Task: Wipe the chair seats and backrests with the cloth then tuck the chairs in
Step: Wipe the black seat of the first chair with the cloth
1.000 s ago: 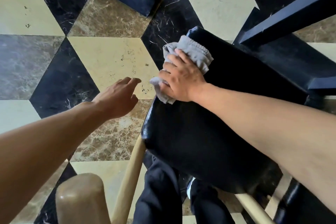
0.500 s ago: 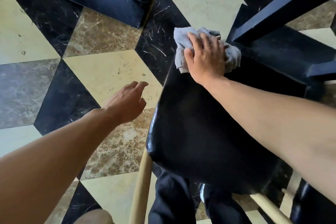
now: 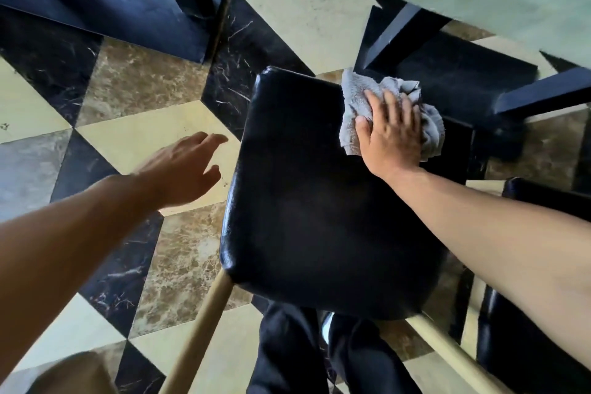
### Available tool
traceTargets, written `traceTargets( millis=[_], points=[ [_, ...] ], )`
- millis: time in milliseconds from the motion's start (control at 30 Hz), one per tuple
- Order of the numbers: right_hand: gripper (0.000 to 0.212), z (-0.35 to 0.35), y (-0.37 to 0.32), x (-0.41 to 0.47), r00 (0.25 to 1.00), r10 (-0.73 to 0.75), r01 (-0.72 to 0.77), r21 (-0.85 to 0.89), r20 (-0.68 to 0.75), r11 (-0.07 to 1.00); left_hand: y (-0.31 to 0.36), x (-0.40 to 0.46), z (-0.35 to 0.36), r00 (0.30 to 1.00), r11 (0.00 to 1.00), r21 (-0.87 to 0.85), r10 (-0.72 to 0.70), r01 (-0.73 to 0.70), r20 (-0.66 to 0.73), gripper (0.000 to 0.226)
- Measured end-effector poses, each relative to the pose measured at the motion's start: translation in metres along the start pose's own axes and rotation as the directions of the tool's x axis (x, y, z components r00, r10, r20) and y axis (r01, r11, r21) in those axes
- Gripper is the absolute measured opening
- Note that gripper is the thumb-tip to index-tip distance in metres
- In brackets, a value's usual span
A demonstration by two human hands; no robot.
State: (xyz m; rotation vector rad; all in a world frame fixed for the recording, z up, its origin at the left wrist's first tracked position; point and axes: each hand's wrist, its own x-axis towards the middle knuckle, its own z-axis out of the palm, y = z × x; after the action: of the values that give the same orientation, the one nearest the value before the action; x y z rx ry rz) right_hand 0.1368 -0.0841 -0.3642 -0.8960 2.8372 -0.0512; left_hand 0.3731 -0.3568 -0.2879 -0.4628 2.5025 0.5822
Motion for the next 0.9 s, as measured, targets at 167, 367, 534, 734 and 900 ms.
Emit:
traceTargets(
  millis=[167,367,534,734,900],
  points=[
    [0.054,-0.002,0.042,-0.004,0.999,0.043,-0.043,0.013,0.006,0.999,0.062,0.034,-0.015,0.998,0.997,0.049,0.058,-0.057,-0.028,0.057],
    [0.05,-0.002,0.096,-0.015,0.988,0.154,-0.153,0.066,-0.008,0.986,0.139,0.067,0.004,0.995,0.99,0.099,0.096,-0.098,0.018,0.059],
    [0.041,0.001,0.139,-0.025,0.928,0.373,-0.342,0.414,0.006,0.844,0.199,0.094,0.014,0.997,0.971,0.228,0.06,-0.068,0.042,0.058],
    [0.061,0.002,0.149,-0.089,0.829,0.478,-0.537,0.652,0.29,0.536,0.269,0.11,0.035,0.986,0.917,0.363,0.157,-0.165,0.05,0.063],
    [0.07,0.012,0.126,-0.159,0.84,0.438,-0.542,0.514,0.319,0.665,0.303,0.096,0.056,0.993,0.862,0.501,0.026,-0.079,0.113,0.077]
  ],
)
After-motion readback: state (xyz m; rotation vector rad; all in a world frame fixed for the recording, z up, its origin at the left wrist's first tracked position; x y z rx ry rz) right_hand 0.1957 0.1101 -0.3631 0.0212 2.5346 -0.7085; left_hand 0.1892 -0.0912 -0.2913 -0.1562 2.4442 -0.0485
